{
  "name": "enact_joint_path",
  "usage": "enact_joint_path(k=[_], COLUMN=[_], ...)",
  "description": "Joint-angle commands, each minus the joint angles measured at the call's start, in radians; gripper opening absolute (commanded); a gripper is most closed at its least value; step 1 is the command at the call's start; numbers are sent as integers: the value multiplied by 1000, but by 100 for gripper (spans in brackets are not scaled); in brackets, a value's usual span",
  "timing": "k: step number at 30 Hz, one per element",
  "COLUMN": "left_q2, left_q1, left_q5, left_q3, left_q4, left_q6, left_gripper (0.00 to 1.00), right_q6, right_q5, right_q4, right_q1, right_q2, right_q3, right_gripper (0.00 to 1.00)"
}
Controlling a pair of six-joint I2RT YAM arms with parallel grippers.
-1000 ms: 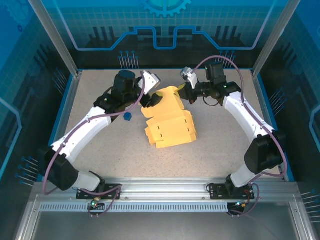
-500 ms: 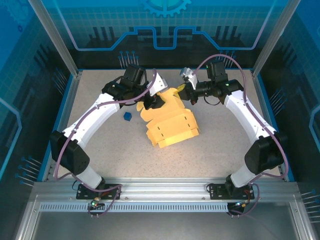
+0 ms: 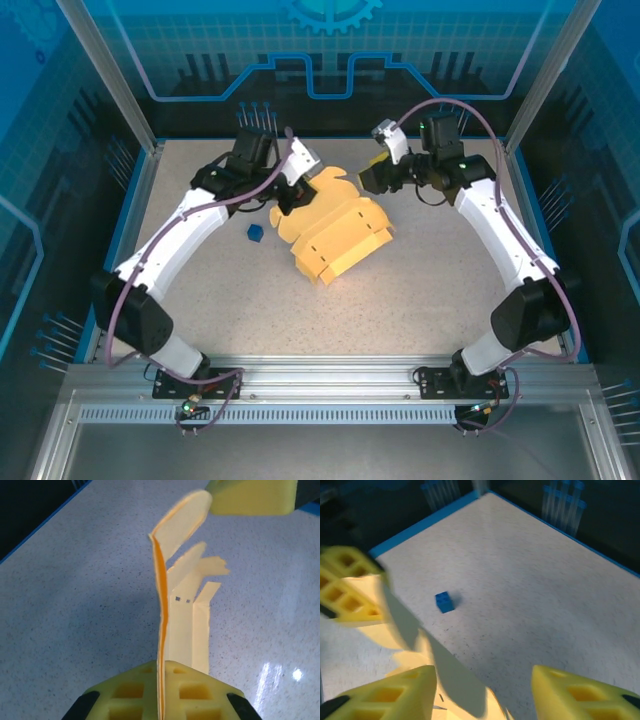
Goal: Fold the paper box
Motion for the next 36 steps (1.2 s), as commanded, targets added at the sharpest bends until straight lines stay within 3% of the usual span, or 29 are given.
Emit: enact_joint_path(k=[1,5,9,18,23,30,36], left_q2=[-127,-231,-304,-414,-445,-479,-501], left_q1=[33,74,86,92,93,108,137], left_q5=[-14,-72,-132,-161,-164,-168,-168], left_q3=[-78,-170,-248,-388,-431,-489,-550], left_q4=[158,284,373,539,583,651,717], left_q6=[-195,-391,-543,-755,-812,-886,-974], left_gripper=[0,0,0,0,0,0,0], right_q6=[203,308,407,548,636,717,749], right_q5=[202,265,180,90,-37,-140,-157], right_q4=[56,158,340,688,838,1039,1129], right_q1=[-22,-22,-15,10,-23,-27,-30], right_q2=[-125,-244,-293,-186,-98,-27,-24], right_q3=[-106,-292,-474,-629,-649,-665,-694], right_gripper=[63,73,81,86,86,76,45])
